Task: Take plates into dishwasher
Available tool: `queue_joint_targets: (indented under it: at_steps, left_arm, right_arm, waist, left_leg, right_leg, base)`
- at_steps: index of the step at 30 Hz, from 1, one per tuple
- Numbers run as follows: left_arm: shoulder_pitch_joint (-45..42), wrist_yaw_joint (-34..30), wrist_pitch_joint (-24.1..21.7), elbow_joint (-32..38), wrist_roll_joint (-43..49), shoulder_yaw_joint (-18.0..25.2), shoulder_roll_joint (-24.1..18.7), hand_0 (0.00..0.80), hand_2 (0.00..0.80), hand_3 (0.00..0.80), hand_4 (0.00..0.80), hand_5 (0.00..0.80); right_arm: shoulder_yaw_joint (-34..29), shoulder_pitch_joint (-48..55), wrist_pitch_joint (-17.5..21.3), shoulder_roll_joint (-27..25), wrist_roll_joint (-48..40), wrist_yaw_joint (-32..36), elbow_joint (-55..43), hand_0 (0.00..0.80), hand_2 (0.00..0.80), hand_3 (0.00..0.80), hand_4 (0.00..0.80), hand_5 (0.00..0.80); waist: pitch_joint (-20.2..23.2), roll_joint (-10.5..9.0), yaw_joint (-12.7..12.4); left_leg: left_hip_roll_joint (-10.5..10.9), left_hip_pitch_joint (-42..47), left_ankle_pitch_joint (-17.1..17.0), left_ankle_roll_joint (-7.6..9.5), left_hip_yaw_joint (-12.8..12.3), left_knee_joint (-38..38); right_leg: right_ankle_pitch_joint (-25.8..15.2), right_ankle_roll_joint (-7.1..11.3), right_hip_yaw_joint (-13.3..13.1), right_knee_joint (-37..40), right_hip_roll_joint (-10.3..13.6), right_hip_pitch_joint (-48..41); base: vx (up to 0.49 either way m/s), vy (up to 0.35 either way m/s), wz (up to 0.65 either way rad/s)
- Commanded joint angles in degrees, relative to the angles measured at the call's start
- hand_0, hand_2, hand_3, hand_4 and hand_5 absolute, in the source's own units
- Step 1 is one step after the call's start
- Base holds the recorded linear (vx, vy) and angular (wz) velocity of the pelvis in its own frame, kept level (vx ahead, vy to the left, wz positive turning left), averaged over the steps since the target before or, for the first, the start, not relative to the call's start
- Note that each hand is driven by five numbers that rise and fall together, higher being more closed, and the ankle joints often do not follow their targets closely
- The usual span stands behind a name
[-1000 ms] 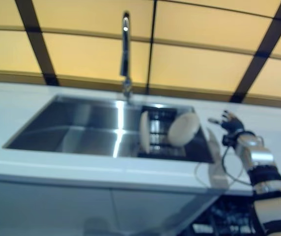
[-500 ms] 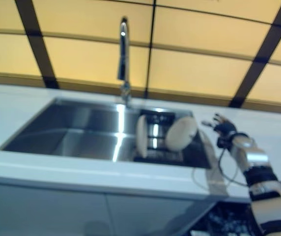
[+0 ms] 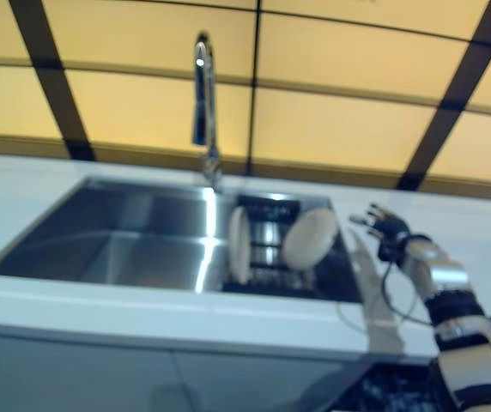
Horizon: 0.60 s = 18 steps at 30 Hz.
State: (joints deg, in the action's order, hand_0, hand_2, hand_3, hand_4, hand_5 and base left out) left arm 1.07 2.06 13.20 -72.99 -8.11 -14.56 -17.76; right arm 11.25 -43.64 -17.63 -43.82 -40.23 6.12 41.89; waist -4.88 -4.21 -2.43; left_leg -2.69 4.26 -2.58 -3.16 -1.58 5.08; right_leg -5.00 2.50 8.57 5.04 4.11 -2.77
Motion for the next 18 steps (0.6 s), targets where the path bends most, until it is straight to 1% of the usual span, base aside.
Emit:
queue_joint_targets:
  at_steps: [1, 11, 18]
  left_arm:
    - [2.5, -0.5, -0.5, -3.9, 1.0, -1.9, -1.2, 0.0, 0.0, 0.0, 0.0, 0.0]
    - [1.9, -0.9, -0.9, -3.6, 1.5, -2.2, -0.7, 0.0, 0.0, 0.0, 0.0, 0.0]
    - [1.7, -0.7, -0.7, -3.2, 1.4, -2.8, -0.6, 0.0, 0.0, 0.0, 0.0, 0.0]
  right_arm:
    - [0.2, -4.8, 1.7, -1.0, -2.2, 0.4, 2.2, 0.0, 0.0, 0.0, 0.0, 0.0]
    - [-0.3, -3.8, 1.2, 1.0, -5.3, 1.4, 1.0, 0.0, 0.0, 0.0, 0.0, 0.0]
    - [-0.4, -3.2, 0.4, 1.9, -5.0, 1.6, 0.5, 0.0, 0.0, 0.0, 0.0, 0.0]
  waist:
    - [0.7, -0.78, -1.3]
    - [0.5, -0.56, -1.4]
    - [0.2, -0.44, -1.6]
  left_leg:
    - [2.6, -0.5, 0.9, 1.53, -1.4, -0.1]
    - [2.4, -0.4, 1.0, 1.33, -1.5, -0.1]
    - [2.3, -0.3, 1.1, 1.32, -1.3, -0.1]
  right_leg:
    - [-1.0, 3.36, 0.6, -1.4, 2.3, 0.4]
    - [-0.7, 3.37, 0.9, -1.1, 2.6, 0.0]
    - [-0.6, 3.4, 0.9, -1.0, 2.7, -0.1]
  base:
    - [0.0, 0.0, 0.0]
    - [0.006, 0.001, 0.0]
    - [0.01, -0.001, 0.0]
